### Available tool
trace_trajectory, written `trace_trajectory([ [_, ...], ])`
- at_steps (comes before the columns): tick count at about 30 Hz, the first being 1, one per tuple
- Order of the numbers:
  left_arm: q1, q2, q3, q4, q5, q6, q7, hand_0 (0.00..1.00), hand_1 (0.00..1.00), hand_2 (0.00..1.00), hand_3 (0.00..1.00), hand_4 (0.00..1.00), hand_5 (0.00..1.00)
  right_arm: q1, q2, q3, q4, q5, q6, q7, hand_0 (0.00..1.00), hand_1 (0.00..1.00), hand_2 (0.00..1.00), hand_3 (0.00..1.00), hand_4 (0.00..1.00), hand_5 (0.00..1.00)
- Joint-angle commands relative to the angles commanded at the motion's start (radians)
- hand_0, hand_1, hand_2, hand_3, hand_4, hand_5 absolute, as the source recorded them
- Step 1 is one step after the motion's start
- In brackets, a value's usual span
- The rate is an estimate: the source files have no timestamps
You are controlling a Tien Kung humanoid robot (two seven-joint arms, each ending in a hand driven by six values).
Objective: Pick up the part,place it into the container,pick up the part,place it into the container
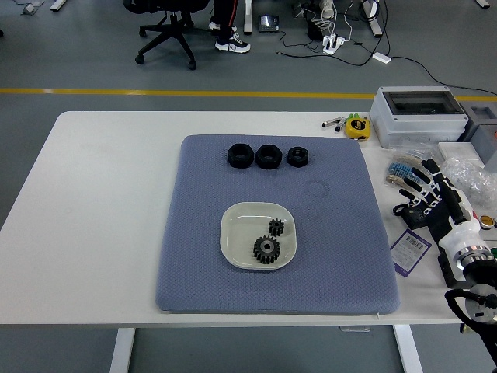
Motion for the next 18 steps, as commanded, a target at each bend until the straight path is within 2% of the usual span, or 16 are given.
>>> trace_trajectory([
  [1,0.0,0.0,0.0,0.0,0.001,0.0,0.0,0.679,0.663,0.627,0.55,0.605,0.57,-0.001,0.001,0.001,0.0,-0.002,0.008,0.003,0.724,0.724,0.792,0.814,0.992,0.51],
  [2,-0.001,0.0,0.0,0.0,0.0,0.0,0.0,0.679,0.662,0.627,0.55,0.605,0.57,-0.002,0.001,0.002,-0.001,-0.003,0.018,0.007,0.78,0.768,0.817,0.833,0.99,0.508],
  [7,-0.003,0.001,0.001,0.0,-0.001,-0.001,0.0,0.679,0.662,0.627,0.55,0.605,0.57,-0.004,0.002,0.009,-0.001,-0.014,0.058,0.018,0.78,0.768,0.817,0.833,0.99,0.508],
  [8,-0.003,0.001,0.002,0.0,-0.002,-0.001,0.0,0.679,0.658,0.626,0.55,0.605,0.57,-0.005,0.002,0.011,-0.001,-0.019,0.065,0.02,0.83,0.793,0.831,0.841,0.988,0.504],
  [18,-0.003,0.003,0.006,0.0,-0.009,0.002,-0.001,0.679,0.658,0.627,0.55,0.604,0.57,-0.004,0.005,0.014,-0.007,-0.044,0.091,0.022,0.844,0.798,0.834,0.839,0.987,0.505],
])
